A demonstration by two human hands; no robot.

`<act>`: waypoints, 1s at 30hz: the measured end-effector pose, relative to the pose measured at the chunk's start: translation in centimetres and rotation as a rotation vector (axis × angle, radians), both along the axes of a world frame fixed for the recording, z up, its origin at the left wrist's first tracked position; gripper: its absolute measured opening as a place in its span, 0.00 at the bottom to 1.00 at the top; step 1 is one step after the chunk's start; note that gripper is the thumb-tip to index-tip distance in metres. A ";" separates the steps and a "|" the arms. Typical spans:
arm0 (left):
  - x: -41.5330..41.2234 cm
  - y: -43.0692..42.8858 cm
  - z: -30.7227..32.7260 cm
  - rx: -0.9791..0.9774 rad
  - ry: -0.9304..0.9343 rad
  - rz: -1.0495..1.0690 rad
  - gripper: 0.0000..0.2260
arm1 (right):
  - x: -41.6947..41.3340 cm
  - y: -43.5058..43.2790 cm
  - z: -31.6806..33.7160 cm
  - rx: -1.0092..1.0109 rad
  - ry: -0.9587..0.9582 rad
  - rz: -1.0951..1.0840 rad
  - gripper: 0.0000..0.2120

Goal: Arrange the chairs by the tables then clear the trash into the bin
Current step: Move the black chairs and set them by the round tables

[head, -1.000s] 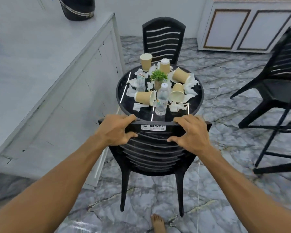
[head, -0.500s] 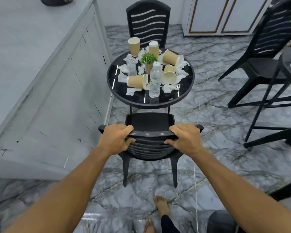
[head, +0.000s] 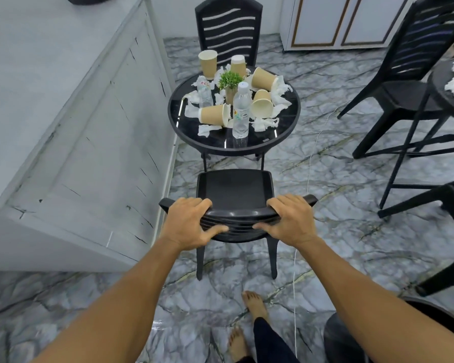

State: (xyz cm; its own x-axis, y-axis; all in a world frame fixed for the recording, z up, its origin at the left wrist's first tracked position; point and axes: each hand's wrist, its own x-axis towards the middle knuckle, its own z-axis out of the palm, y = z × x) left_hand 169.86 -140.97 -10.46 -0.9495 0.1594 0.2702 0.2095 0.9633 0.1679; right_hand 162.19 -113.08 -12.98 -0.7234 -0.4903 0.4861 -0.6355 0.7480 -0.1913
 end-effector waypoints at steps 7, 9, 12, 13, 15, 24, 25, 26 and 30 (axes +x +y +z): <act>0.7 1.2 1.1 0.159 -0.132 0.119 0.25 | 1.1 -0.1 1.9 -0.110 -0.303 -0.032 0.31; 0.9 0.9 1.3 0.178 -0.154 0.097 0.24 | 1.7 -0.2 2.1 -0.143 -0.352 -0.042 0.31; 0.7 0.7 1.6 0.192 -0.183 0.061 0.23 | 2.3 -0.1 2.4 -0.142 -0.428 -0.054 0.31; 0.7 0.8 1.8 0.202 -0.189 0.057 0.23 | 2.2 -0.1 2.7 -0.129 -0.446 -0.055 0.32; 0.7 0.9 2.1 0.228 -0.201 0.064 0.24 | 2.0 -0.2 3.3 -0.104 -0.471 -0.051 0.33; 1.0 1.2 2.5 0.299 -0.278 0.139 0.25 | 1.5 0.3 4.0 -0.049 -0.587 -0.013 0.27; 0.9 1.2 2.8 0.323 -0.307 0.158 0.26 | 1.4 0.3 4.2 -0.045 -0.612 -0.006 0.25; 0.8 1.1 2.9 0.357 -0.349 0.177 0.26 | 1.4 0.4 4.6 -0.043 -0.638 -0.003 0.25; -0.3 2.2 4.5 0.454 -0.422 0.234 0.24 | 1.1 0.9 6.3 -0.092 -0.750 0.043 0.20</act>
